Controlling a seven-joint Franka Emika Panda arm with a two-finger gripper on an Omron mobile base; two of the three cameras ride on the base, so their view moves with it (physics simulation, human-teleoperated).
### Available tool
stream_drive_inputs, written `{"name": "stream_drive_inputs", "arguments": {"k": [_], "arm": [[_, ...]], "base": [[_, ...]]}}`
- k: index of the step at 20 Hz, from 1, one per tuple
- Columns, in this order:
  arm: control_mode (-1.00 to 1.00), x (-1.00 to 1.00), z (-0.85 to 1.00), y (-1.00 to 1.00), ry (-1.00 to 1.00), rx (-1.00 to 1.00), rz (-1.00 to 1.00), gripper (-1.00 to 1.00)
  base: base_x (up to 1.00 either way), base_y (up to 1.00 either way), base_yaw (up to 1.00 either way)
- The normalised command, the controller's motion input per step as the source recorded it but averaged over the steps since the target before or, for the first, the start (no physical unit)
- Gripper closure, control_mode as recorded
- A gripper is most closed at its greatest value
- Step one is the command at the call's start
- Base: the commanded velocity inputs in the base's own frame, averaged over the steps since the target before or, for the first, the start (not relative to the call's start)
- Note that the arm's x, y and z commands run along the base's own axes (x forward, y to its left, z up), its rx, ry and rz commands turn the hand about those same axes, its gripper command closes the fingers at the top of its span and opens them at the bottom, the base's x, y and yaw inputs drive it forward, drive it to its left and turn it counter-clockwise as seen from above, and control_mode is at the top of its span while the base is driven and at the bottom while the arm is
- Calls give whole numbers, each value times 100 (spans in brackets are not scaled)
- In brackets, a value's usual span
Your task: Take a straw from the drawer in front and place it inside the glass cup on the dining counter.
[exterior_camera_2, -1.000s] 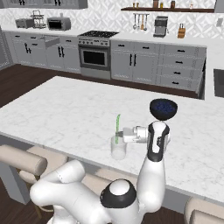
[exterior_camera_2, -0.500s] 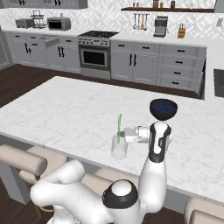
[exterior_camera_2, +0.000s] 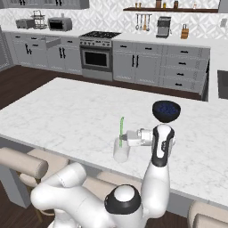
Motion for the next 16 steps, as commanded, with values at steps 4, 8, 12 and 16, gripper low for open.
{"name": "stream_drive_inputs", "arguments": {"k": [4,8,12,16], "arm": [[-100,-15,-16,0,0,0,1,100],[-100,-13,-22,1,-2,0,4,100],[-100,-5,-25,2,-1,-1,5,100],[-100,0,-24,0,0,0,5,100]], "base": [[0,0,0],[0,0,0],[0,0,0],[0,0,0]]}}
